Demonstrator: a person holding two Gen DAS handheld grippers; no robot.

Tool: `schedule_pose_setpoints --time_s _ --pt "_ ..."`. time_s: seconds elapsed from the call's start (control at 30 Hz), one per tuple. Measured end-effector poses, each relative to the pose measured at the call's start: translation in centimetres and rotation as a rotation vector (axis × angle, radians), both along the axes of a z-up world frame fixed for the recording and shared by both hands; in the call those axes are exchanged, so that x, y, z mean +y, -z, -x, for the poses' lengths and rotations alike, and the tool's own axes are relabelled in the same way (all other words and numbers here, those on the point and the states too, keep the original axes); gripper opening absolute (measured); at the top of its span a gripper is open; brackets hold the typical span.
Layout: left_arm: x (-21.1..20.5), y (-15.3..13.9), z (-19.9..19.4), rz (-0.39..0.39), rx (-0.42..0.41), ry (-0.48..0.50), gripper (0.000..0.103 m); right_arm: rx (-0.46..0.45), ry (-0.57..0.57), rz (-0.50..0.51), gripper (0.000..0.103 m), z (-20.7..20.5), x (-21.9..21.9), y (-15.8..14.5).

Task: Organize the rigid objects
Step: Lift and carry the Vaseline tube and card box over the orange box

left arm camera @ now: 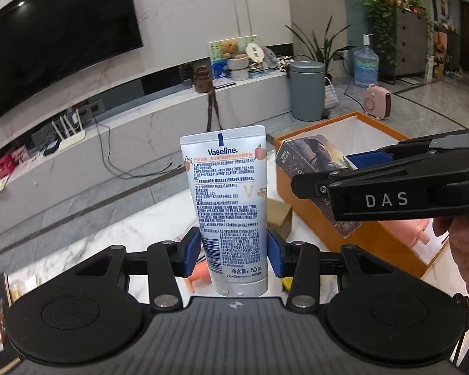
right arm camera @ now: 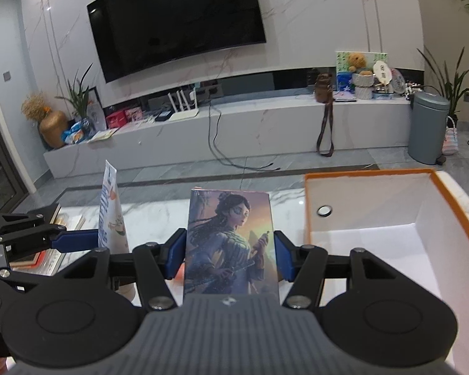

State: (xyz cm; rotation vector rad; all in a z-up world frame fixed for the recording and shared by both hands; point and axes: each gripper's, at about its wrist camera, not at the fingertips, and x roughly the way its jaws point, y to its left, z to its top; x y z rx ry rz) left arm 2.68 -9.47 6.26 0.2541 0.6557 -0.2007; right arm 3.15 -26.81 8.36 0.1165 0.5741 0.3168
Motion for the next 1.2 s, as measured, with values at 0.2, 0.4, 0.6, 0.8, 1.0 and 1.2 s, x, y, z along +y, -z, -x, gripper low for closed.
schedule_pose_setpoints --time_s 0.2,0.4,0.6,0.8,1.0,1.2 --pt "-2.3 -0.6 -0.7 -0.02 -0.005 0.034 0.051 -0.024 0.044 -0.007 0.06 -0.1 -2.2 -0.9" --pt "-5.5 -1.1 -1.4 -0.039 -0.02 0.086 0.051 -0.042 0.091 -0.028 0.06 -0.2 -4.8 -1.7" --pt "-8.6 -0.8 -2.4 -0.049 -0.013 0.14 0.051 -0.047 0.166 -0.026 0.06 -0.5 -7.9 -1.7" --pt "-11.3 -0.4 -3.5 -0.048 -0.004 0.187 0.051 -0.03 0.226 -0.006 0.06 -1.1 -11.5 -1.1" --pt "-13.6 0.2 -5.0 -0.023 0.031 0.229 0.051 0.001 0.285 -0.015 0.06 -2.0 -14.6 -0.2" --pt "-15.6 1.6 -7.3 -0.052 0.1 0.253 0.051 0.033 0.3 -0.002 0.06 -3.2 -15.9 1.0"
